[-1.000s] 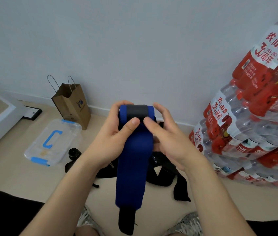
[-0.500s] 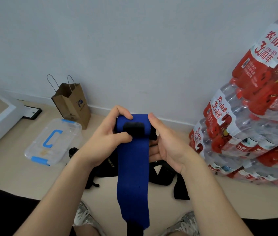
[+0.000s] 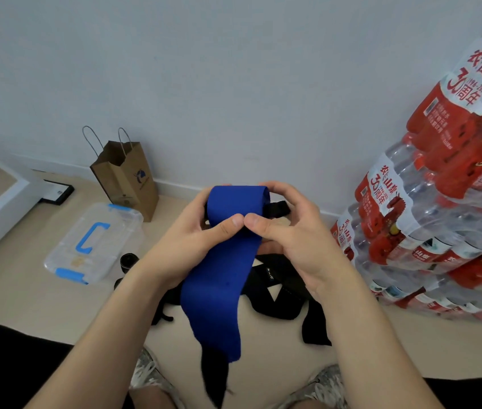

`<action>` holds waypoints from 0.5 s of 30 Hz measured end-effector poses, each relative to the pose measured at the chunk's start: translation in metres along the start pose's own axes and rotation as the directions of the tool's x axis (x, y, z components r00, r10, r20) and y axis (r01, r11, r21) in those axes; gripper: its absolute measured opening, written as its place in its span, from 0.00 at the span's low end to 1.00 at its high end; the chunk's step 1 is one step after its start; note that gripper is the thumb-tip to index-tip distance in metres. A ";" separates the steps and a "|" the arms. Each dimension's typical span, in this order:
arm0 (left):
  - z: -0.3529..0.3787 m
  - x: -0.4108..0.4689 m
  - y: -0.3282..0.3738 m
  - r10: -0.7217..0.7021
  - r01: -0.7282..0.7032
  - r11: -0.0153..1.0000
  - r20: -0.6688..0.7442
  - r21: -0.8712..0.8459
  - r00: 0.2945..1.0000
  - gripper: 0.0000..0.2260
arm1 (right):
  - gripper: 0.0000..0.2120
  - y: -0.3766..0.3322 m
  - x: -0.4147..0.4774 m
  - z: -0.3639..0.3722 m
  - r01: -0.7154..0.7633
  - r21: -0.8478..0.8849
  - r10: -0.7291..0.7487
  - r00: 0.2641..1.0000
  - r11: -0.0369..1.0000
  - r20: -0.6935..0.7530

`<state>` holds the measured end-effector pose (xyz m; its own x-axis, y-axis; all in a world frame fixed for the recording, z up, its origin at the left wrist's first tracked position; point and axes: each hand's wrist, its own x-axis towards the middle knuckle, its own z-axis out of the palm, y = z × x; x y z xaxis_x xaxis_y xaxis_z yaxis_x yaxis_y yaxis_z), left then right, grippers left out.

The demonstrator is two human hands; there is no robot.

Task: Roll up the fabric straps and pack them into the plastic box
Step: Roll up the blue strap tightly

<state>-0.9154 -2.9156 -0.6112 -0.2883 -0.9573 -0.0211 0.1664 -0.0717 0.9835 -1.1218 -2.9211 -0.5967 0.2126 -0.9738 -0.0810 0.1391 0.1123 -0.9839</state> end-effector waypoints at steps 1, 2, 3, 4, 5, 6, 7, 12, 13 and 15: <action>0.002 0.000 0.001 -0.027 0.027 1.000 -0.003 -0.006 1.000 0.18 | 0.25 0.000 0.000 -0.002 0.036 -0.060 -0.037 0.999 0.998 -0.003; 0.002 0.000 0.002 -0.042 0.042 0.999 -0.020 -0.003 0.999 0.17 | 0.26 -0.001 -0.001 -0.003 0.066 -0.115 -0.066 0.998 0.991 0.005; 0.002 0.000 0.002 -0.045 0.045 0.999 -0.042 0.009 0.998 0.17 | 0.28 -0.001 -0.002 -0.004 0.090 -0.150 -0.088 0.996 0.985 0.018; 0.002 0.000 0.002 -0.038 0.040 0.999 -0.061 0.022 0.997 0.17 | 0.29 0.000 -0.002 -0.004 0.110 -0.167 -0.107 0.994 0.980 0.027; 0.002 0.001 0.002 -0.024 0.026 0.999 -0.071 0.023 0.997 0.18 | 0.30 0.001 -0.002 -0.004 0.125 -0.183 -0.122 0.992 0.975 0.027; 0.002 0.001 0.002 -0.006 0.007 1.000 -0.076 0.013 0.997 0.18 | 0.31 0.003 -0.001 -0.003 0.130 -0.210 -0.129 0.991 0.969 0.017; 0.001 0.002 0.003 0.011 -0.011 1.000 -0.082 0.001 0.997 0.19 | 0.32 0.005 0.000 -0.002 0.120 -0.236 -0.123 0.992 0.964 0.002; -0.003 0.003 0.002 0.022 -0.028 0.998 -0.116 -0.048 0.993 0.20 | 0.49 0.010 0.000 -0.010 0.117 -0.309 -0.091 0.991 0.944 0.098; -0.005 0.003 0.000 0.013 -0.019 0.999 -0.131 -0.041 0.991 0.20 | 0.52 0.010 -0.001 -0.009 0.155 -0.412 -0.109 0.985 0.898 0.134; -0.007 0.004 -0.003 -0.020 0.014 0.999 -0.164 -0.038 0.986 0.19 | 0.55 0.011 -0.002 -0.003 0.219 -0.640 -0.149 0.975 0.736 0.163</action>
<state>-0.9106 -2.9207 -0.6150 -0.1330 -0.9886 -0.0700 0.1979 -0.0957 0.9755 -1.1235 -2.9180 -0.6076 0.3439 -0.9344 0.0932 -0.4703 -0.2573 -0.8442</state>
